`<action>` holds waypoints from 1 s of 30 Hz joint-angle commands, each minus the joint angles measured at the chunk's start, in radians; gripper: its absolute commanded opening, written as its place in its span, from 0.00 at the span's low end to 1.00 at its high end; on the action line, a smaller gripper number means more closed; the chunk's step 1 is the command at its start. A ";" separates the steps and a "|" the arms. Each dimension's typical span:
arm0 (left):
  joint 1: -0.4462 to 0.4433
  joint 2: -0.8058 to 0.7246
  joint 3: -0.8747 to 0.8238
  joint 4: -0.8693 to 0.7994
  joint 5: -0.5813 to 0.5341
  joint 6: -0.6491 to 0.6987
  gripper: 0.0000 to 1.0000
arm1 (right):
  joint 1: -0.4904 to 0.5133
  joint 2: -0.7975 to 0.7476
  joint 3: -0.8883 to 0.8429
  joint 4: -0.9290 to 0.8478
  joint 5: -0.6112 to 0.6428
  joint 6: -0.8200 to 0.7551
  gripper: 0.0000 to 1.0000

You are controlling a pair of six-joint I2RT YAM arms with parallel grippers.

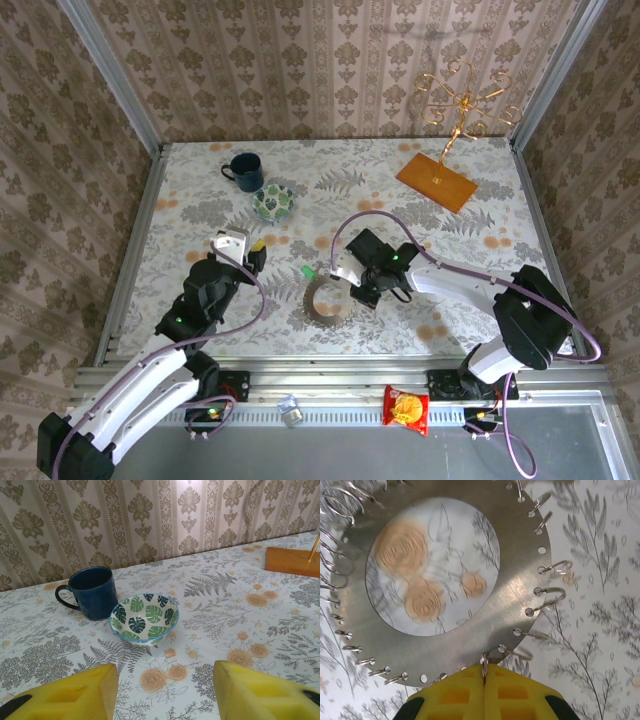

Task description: Put the keys on the keyring

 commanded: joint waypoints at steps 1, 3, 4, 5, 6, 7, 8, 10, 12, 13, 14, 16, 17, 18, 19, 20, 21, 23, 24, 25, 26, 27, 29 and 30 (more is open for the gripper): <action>0.003 -0.005 -0.015 0.011 0.000 -0.018 0.53 | 0.005 -0.029 0.001 -0.053 0.057 -0.042 0.00; 0.004 -0.007 -0.015 0.009 0.000 -0.020 0.53 | 0.005 -0.017 0.002 -0.057 0.074 -0.050 0.00; 0.004 -0.007 -0.015 0.008 0.003 -0.021 0.53 | 0.006 -0.011 0.007 -0.061 0.083 -0.052 0.00; 0.004 -0.005 -0.015 0.008 0.006 -0.022 0.53 | 0.005 -0.002 0.013 -0.067 0.094 -0.051 0.00; 0.004 -0.004 -0.016 0.006 0.010 -0.022 0.53 | 0.006 0.008 0.020 -0.072 0.103 -0.052 0.01; 0.004 -0.003 -0.017 0.006 0.012 -0.024 0.53 | 0.005 0.016 0.023 -0.073 0.110 -0.052 0.01; 0.004 -0.002 -0.017 0.005 0.013 -0.026 0.53 | 0.005 0.027 0.028 -0.073 0.117 -0.052 0.02; 0.004 0.001 -0.016 0.001 0.014 -0.026 0.53 | 0.005 0.051 0.036 -0.071 0.134 -0.044 0.03; 0.004 0.002 -0.015 -0.001 0.012 -0.026 0.53 | 0.005 0.079 0.049 -0.070 0.157 -0.030 0.04; 0.004 0.003 -0.015 -0.001 0.011 -0.026 0.53 | 0.005 0.090 0.055 -0.066 0.167 -0.026 0.05; 0.004 0.003 -0.015 -0.001 0.008 -0.026 0.53 | 0.004 0.103 0.063 -0.059 0.181 -0.022 0.05; 0.004 0.004 -0.015 -0.001 0.007 -0.025 0.53 | 0.004 0.125 0.081 -0.049 0.208 -0.020 0.05; 0.004 0.004 -0.015 -0.005 0.006 -0.024 0.53 | 0.003 0.138 0.091 -0.043 0.231 -0.019 0.06; 0.004 0.003 -0.014 -0.006 0.008 -0.023 0.53 | 0.002 0.149 0.104 -0.042 0.251 -0.018 0.06; 0.004 0.003 -0.012 -0.009 0.006 -0.022 0.53 | 0.001 0.159 0.114 -0.041 0.262 -0.019 0.06; 0.004 0.003 -0.012 -0.012 0.006 -0.020 0.53 | -0.001 0.170 0.127 -0.040 0.274 -0.020 0.08; 0.004 0.001 -0.012 -0.014 0.007 -0.019 0.53 | -0.002 0.181 0.136 -0.044 0.282 -0.019 0.10; 0.004 0.001 -0.012 -0.018 0.009 -0.017 0.53 | -0.005 0.194 0.153 -0.053 0.285 -0.011 0.17; 0.003 -0.001 -0.014 -0.020 0.008 -0.018 0.53 | -0.007 0.196 0.157 -0.055 0.285 0.001 0.26; 0.004 -0.002 -0.014 -0.022 0.008 -0.017 0.53 | -0.009 0.192 0.159 -0.056 0.280 0.016 0.31; 0.004 -0.003 -0.014 -0.024 0.008 -0.018 0.53 | -0.014 0.180 0.158 -0.058 0.266 0.037 0.36; 0.004 -0.006 -0.014 -0.026 0.010 -0.018 0.53 | -0.021 0.158 0.152 -0.057 0.248 0.062 0.41; 0.004 -0.009 -0.012 -0.033 0.012 -0.017 0.54 | -0.036 0.097 0.133 -0.055 0.212 0.133 0.46; 0.004 -0.011 -0.011 -0.037 0.013 -0.017 0.53 | -0.044 0.056 0.119 -0.055 0.177 0.183 0.47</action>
